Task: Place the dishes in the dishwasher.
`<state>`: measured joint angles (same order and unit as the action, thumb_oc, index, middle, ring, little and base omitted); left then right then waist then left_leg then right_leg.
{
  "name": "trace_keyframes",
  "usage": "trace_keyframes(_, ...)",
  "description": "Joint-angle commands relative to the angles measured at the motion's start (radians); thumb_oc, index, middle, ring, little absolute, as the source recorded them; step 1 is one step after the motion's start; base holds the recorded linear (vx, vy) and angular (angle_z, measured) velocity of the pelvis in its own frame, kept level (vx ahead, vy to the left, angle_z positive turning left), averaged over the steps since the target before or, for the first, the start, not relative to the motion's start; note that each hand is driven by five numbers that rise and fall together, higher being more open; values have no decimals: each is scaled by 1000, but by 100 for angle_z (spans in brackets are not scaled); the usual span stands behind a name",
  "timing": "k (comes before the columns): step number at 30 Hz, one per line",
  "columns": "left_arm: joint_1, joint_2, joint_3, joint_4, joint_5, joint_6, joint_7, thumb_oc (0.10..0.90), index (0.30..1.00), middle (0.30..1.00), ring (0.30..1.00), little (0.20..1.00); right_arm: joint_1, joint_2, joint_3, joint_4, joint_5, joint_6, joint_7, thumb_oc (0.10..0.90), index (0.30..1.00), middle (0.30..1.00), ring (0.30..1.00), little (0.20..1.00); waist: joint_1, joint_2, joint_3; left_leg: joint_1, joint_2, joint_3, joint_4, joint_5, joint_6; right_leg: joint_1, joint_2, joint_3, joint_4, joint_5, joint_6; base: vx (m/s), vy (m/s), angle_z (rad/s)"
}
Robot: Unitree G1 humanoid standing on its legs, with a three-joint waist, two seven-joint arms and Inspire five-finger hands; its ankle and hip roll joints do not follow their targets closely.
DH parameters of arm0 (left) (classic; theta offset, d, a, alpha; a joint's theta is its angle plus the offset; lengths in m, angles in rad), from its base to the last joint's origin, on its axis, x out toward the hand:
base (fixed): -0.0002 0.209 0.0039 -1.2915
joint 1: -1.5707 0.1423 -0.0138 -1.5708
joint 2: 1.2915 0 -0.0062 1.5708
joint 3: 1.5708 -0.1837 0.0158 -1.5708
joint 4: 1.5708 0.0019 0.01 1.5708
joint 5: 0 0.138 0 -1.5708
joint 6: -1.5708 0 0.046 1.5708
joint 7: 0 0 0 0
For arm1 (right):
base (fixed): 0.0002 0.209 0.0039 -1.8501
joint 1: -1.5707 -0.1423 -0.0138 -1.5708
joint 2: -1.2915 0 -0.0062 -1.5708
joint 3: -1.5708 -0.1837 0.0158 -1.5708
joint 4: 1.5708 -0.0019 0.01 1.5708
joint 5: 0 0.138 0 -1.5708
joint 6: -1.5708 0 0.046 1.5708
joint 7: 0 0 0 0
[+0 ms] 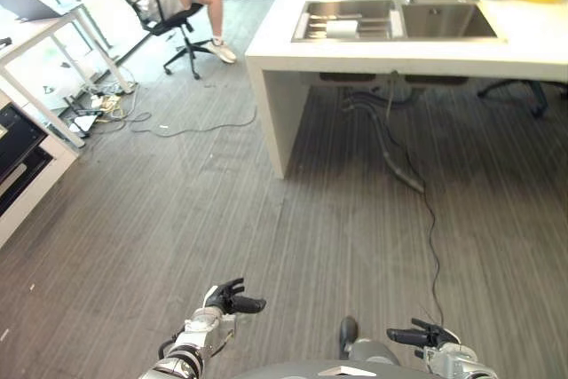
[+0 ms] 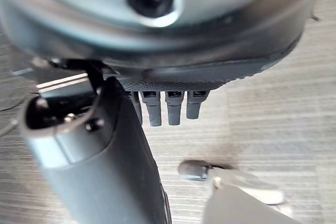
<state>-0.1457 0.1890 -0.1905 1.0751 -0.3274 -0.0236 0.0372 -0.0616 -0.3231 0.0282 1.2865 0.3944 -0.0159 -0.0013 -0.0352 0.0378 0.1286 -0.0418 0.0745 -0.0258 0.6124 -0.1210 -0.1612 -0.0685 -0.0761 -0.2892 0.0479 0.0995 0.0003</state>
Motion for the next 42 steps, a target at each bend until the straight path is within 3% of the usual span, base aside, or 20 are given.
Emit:
trace_keyframes(1,-80,95,2,-169,-75,-57,14,800,900,900,900,900,-5,-69,21,26,6,2,-17,800,900,900,900,900,20,-15,28,40,-31,65,126,280,52,-24,1,53,-20,8,60,463,-374,-17)
trace_keyframes(3,-90,114,4,-289,-123,-61,18,800,900,900,900,900,-1,-81,22,41,-1,15,-21,800,900,900,900,900,73,-22,39,-126,-83,84,110,186,102,57,20,70,-47,-37,53,395,-149,-9)
trace_keyframes(4,-90,114,4,-289,-123,-61,18,800,900,900,900,900,-1,-81,22,41,-1,15,-21,800,900,900,900,900,73,-22,39,-126,-83,84,109,186,102,57,20,70,-47,-38,53,489,-29,-3)
trace_keyframes(6,-73,149,37,-400,-156,-84,14,800,900,900,900,900,16,-83,20,32,-13,10,-7,800,900,900,900,900,126,-17,35,-182,-105,96,-201,165,114,145,37,94,-101,-70,80,475,-20,-33)
trace_keyframes(10,-73,150,37,-401,-156,-84,14,800,900,900,900,900,16,-82,20,32,-13,10,-7,800,900,900,900,900,126,-20,34,-179,-108,98,-210,171,114,144,34,94,-101,-70,80,238,-4,-46)
trace_keyframes(11,-82,253,115,-581,-227,-121,12,800,900,900,900,900,29,-81,7,37,-35,4,11,800,900,900,900,900,189,-8,41,-230,-106,106,-686,298,89,271,96,132,-134,-133,89,1139,19,-8)
trace_keyframes(15,-76,314,173,-709,-265,-143,15,800,900,900,900,900,47,-56,16,51,-56,12,30,800,900,900,900,900,219,-15,11,-231,-87,152,-700,319,103,321,127,163,-107,-192,81,598,35,-32)
trace_keyframes(18,-100,373,196,-783,-262,-164,18,800,900,900,900,900,63,-26,20,92,-85,17,47,800,900,900,900,900,251,-51,-28,-178,-113,126,-700,337,135,310,122,193,71,-196,110,533,105,-82)
trace_keyframes(19,-122,390,193,-830,-249,-164,19,800,900,900,900,900,84,-19,-14,128,-76,34,65,800,900,900,900,900,231,-69,-37,-111,-136,134,-700,299,159,242,87,181,292,-56,213,423,127,-70)
trace_keyframes(21,-161,411,177,-876,-244,-180,18,800,900,900,900,900,85,-28,-37,127,-62,34,79,800,900,900,900,900,181,-37,-18,-54,-120,122,-700,270,175,115,71,176,566,64,257,378,152,1)
trace_keyframes(22,-161,410,178,-876,-244,-180,18,800,900,900,900,900,84,-28,-37,127,-62,34,79,800,900,900,900,900,183,-34,-20,-58,-116,123,-700,272,174,111,75,177,565,68,256,313,179,66)
trace_keyframes(23,-179,415,183,-907,-241,-193,27,800,900,900,900,900,73,-34,-37,115,-66,35,77,800,900,900,900,900,154,9,-4,-1,-89,124,-700,241,183,11,45,127,731,60,262,323,186,59)
trace_keyframes(24,-186,415,182,-923,-240,-196,30,800,900,900,900,900,68,-33,-38,113,-69,35,77,800,900,900,900,900,140,21,7,30,-90,122,-700,222,191,-40,11,106,792,35,251,487,224,33)
trace_keyframes(28,-239,425,161,-953,-238,-219,35,800,900,900,900,900,72,-36,-40,82,-45,31,81,800,900,900,900,900,102,20,23,99,-108,91,-700,166,178,-73,-49,56,424,-75,180,402,-18,3)
trace_keyframes(29,-239,425,161,-953,-237,-219,36,800,900,900,900,900,73,-36,-40,82,-45,31,81,800,900,900,900,900,99,22,25,103,-105,87,-700,165,177,-64,-46,51,415,-72,179,360,-206,35)
trace_keyframes(30,-250,421,164,-996,-234,-231,39,800,900,900,900,900,84,-39,-43,72,-50,33,81,800,900,900,900,900,98,10,24,123,-112,81,-700,129,158,-73,-99,56,126,-40,183,415,-256,30)
trace_keyframes(32,-268,397,168,-1008,-203,-246,64,800,900,900,900,900,98,-30,-62,91,-42,36,84,800,900,900,900,900,86,2,22,160,-105,52,-700,89,139,-103,-152,109,-29,45,212,533,-280,21)
trace_keyframes(37,-271,359,150,-1027,-148,-251,63,800,900,900,900,900,125,-8,-67,131,-49,45,111,800,900,900,900,900,61,-20,-17,281,-88,20,-693,6,117,-83,-177,152,-48,136,255,505,-255,19)
trace_keyframes(40,-248,349,161,-1057,-137,-260,61,800,900,900,900,900,130,-5,-28,128,-84,40,118,800,900,900,900,900,47,-10,-44,301,-18,2,-630,-10,90,-77,-130,144,9,81,230,364,-318,26)
trace_keyframes(42,-238,335,163,-1043,-141,-261,62,800,900,900,900,900,123,-5,4,122,-101,36,116,800,900,900,900,900,43,1,-50,270,26,-7,-517,59,67,-57,-85,127,29,29,193,385,-479,-5)
